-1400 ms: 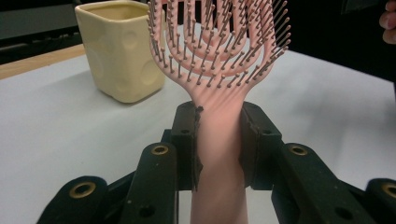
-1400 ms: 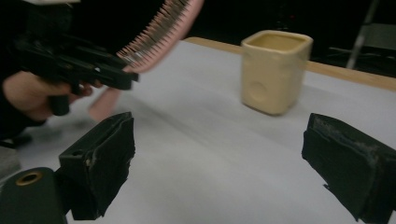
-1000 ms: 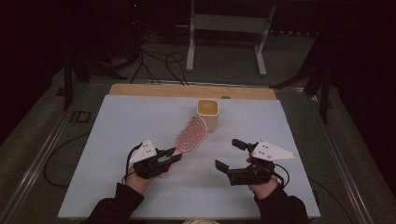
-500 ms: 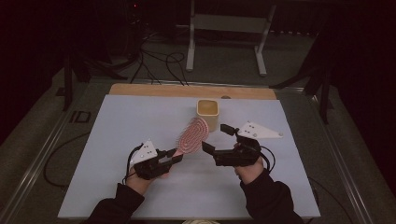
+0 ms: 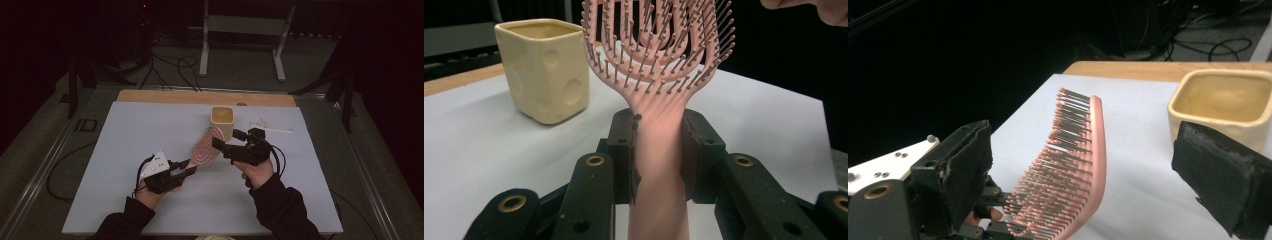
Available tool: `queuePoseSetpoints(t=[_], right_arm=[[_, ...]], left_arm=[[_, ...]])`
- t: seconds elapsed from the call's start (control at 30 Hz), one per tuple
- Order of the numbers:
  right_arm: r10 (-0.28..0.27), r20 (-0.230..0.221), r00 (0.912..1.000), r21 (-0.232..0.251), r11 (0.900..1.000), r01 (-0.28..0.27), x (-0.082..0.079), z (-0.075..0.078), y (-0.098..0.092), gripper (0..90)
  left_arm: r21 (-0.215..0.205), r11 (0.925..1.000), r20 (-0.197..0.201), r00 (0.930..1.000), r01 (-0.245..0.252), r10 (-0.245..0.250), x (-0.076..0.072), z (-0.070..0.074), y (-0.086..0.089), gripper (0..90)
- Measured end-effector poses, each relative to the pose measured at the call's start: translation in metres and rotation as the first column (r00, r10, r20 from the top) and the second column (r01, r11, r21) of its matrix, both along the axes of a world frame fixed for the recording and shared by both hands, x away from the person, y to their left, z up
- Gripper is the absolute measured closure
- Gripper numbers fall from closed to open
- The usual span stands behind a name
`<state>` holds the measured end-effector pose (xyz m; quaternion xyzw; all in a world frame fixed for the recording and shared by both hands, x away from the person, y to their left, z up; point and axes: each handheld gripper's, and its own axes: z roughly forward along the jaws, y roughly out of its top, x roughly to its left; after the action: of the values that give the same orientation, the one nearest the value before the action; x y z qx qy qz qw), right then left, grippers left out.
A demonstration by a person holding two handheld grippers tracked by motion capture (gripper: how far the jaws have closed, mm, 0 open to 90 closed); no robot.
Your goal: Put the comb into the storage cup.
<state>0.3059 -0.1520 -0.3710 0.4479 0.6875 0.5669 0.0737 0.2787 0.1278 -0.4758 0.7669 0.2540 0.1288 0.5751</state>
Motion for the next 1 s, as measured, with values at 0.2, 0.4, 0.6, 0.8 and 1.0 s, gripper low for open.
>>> queuePoseSetpoints(t=[0.2, 0.4, 0.6, 0.8, 1.0], right_arm=[[0.013, -0.063, 0.9979, 0.041, 0.999, -0.011, 0.006, -0.004, 0.000, 12.2], [0.026, -0.144, 0.9893, 0.069, 0.997, -0.016, 0.010, -0.013, 0.001, 16.8], [0.085, -0.217, 0.9724, 0.105, 0.992, -0.064, 0.012, -0.026, 0.008, 26.8], [0.114, -0.264, 0.9579, 0.131, 0.988, -0.081, 0.013, -0.034, 0.014, 37.6], [0.107, -0.287, 0.9520, 0.151, 0.986, -0.065, 0.014, -0.040, 0.014, 46.6]], left_arm=[[0.003, 1.0000, 0.015, 0.9999, -0.006, 0.006, -0.001, 0.001, 0.000, 70.8], [0.010, 0.9999, 0.025, 0.9997, -0.007, 0.007, -0.002, 0.002, -0.001, 70.8], [0.025, 0.9997, 0.034, 0.9994, -0.007, 0.006, -0.003, 0.002, -0.002, 70.7], [0.030, 0.9995, 0.034, 0.9994, -0.002, 0.001, -0.003, 0.002, -0.003, 70.7], [0.038, 0.9993, 0.032, 0.9995, 0.003, -0.005, -0.004, 0.002, -0.005, 70.7]])
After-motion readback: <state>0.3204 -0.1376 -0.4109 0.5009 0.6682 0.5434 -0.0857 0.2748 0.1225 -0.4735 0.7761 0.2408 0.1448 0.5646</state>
